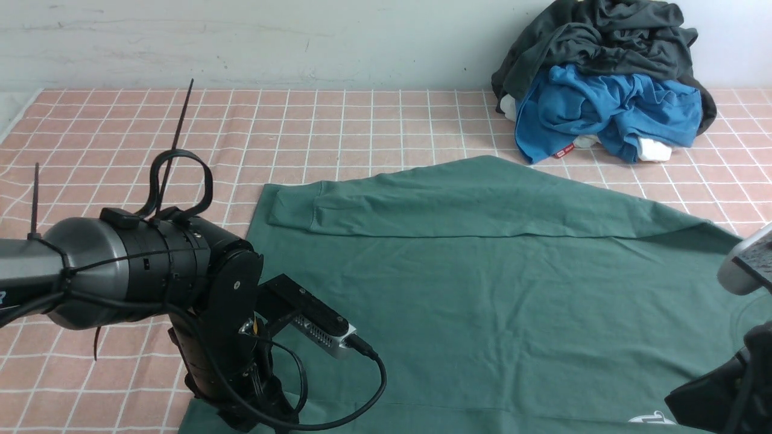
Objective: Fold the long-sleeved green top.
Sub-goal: Use the left arm to clamp the cuff closest to it, then use the left arm to drag and place the cuff at the centered position on the left edge of the fabric, then use the left arm to clamp the cuff farthest from it, then use the left arm to drag and drop the cuff onto the cuff closest to the left arm, then use both arms simultaneously to clamp the lower edge of the clothing fabric
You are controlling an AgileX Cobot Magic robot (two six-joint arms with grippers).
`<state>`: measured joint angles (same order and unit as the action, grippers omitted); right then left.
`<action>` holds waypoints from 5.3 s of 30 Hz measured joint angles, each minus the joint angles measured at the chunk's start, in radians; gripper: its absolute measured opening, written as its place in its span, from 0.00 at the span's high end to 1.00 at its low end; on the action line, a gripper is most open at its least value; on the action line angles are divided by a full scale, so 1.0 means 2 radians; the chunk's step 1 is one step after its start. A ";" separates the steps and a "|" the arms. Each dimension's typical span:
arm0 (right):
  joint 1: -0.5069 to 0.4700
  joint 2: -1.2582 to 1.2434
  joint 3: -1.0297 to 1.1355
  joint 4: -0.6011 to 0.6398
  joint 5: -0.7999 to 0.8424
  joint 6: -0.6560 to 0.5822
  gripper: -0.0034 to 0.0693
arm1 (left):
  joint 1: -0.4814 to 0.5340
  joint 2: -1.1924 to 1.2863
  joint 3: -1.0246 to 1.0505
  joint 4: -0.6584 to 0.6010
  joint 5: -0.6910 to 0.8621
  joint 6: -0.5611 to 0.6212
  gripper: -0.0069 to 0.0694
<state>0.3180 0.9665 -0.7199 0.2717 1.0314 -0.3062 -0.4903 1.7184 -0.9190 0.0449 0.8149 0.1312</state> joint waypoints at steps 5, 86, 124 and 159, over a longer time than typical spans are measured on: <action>0.000 0.000 0.000 -0.002 0.000 0.000 0.96 | 0.000 -0.031 -0.036 0.003 0.029 0.000 0.87; 0.000 0.216 -0.132 -0.147 -0.065 0.123 0.92 | 0.146 0.248 -0.542 -0.119 0.170 0.052 0.87; 0.100 0.131 -0.147 -0.037 0.095 0.066 0.92 | 0.123 -0.163 0.041 -0.142 0.103 0.053 0.38; 0.219 0.058 -0.092 -0.058 0.104 0.082 0.92 | -0.135 -0.195 0.240 -0.035 -0.076 0.198 0.38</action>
<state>0.7563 1.0832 -0.9035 0.1555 1.2400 -0.1415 -0.7595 1.3278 -0.4392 -0.0260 0.6626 0.5264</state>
